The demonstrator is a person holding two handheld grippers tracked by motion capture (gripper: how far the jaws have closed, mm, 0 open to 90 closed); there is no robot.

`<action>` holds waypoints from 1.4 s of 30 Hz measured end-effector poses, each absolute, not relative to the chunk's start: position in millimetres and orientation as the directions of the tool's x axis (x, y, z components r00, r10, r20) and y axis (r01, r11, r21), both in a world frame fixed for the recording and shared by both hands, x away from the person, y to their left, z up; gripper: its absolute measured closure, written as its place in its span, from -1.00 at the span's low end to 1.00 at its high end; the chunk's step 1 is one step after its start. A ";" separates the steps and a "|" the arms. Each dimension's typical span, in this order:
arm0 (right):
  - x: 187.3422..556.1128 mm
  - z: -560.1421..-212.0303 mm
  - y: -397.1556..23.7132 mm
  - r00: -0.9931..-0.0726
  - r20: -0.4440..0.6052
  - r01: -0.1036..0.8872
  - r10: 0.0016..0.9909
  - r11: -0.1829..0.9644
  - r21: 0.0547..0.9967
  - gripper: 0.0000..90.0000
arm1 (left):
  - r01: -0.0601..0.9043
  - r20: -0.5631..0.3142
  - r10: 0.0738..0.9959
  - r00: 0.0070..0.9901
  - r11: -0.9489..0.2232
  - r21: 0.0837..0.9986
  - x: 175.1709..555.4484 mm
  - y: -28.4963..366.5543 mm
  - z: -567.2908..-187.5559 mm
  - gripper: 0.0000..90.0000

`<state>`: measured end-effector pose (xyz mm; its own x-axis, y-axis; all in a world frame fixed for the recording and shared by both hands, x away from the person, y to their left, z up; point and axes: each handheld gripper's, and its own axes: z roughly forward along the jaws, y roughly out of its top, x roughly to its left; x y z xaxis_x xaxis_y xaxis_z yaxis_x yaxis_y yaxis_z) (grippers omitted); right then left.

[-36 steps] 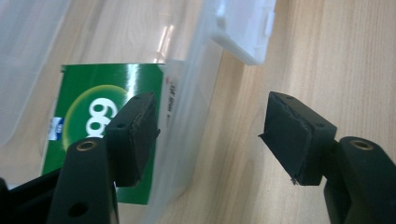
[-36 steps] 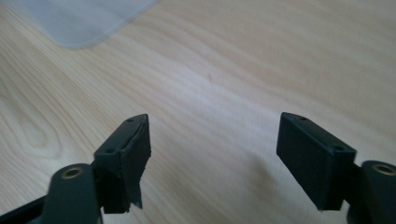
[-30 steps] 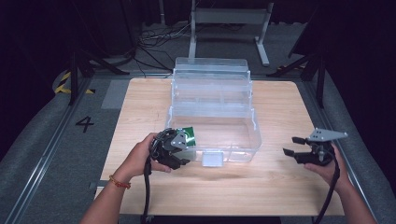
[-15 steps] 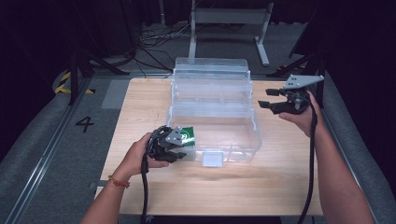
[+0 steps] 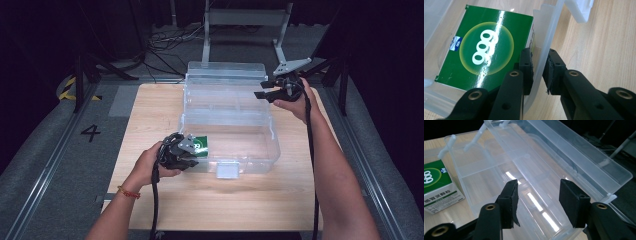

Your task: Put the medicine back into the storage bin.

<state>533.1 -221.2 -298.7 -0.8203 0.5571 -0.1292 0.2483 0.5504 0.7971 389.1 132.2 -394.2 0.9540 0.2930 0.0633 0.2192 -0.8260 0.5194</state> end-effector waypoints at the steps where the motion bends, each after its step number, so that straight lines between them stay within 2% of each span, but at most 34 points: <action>1: 533.1 -298.7 -221.2 -0.820 -0.129 0.248 0.557 0.550 0.797 0.13 | 0.219 0.063 0.293 0.954 -0.826 0.519 389.1 132.2 -394.2 0.74; 5: 548.6 -310.8 -212.9 -0.832 -0.102 0.285 0.545 0.578 0.765 0.17 | 0.219 0.056 0.292 0.955 -0.820 0.529 389.6 133.2 -395.0 0.74; 9: 555.3 -318.2 -206.1 -0.830 -0.121 0.283 0.544 0.599 0.749 0.36 | 0.229 0.043 0.298 0.954 -0.812 0.537 390.3 134.0 -395.5 0.74; 15: 561.3 -325.1 -197.3 -0.825 -0.153 0.295 0.545 0.644 0.706 0.38 | 0.228 0.045 0.296 0.954 -0.814 0.535 390.2 134.1 -395.5 0.74; 19: 564.3 -324.7 -197.4 -0.831 -0.153 0.296 0.535 0.657 0.693 0.47 | 0.227 0.042 0.295 0.955 -0.813 0.536 390.2 134.5 -395.7 0.74; 22: 565.8 -324.2 -195.5 -0.839 -0.166 0.286 0.518 0.681 0.674 0.50 | 0.221 0.045 0.291 0.956 -0.811 0.542 391.0 134.7 -396.0 0.74; 26: 569.7 -322.1 -191.9 -0.874 -0.198 0.227 0.444 0.733 0.642 0.61 | 0.236 0.030 0.300 0.954 -0.804 0.547 391.4 135.1 -396.9 0.74; 29: 574.0 -318.0 -188.4 -0.892 -0.184 0.224 0.412 0.759 0.611 0.67 | 0.239 0.025 0.302 0.953 -0.802 0.547 391.5 135.0 -397.0 0.73; 42: 570.8 -311.9 -167.0 -0.903 -0.264 0.168 0.339 0.845 0.508 0.81 | 0.251 0.011 0.310 0.951 -0.792 0.557 390.8 134.7 -398.7 0.73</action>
